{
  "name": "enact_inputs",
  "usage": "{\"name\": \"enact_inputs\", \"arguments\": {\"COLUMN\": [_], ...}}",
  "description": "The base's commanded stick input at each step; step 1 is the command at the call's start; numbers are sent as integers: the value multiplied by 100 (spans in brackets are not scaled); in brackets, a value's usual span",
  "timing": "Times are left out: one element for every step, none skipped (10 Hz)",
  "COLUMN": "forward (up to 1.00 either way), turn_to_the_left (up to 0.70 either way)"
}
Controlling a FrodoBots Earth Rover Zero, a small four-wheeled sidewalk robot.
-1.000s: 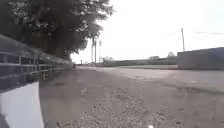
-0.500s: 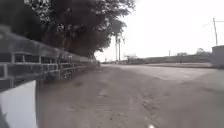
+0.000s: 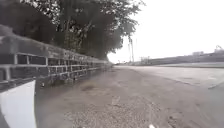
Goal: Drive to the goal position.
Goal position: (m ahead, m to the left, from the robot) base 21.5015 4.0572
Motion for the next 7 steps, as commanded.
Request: {"name": "enact_inputs", "arguments": {"forward": [70, 70, 70, 70, 70, 70, 70], "turn_to_the_left": [0, -27, -27, -27, -27, -27, -27]}}
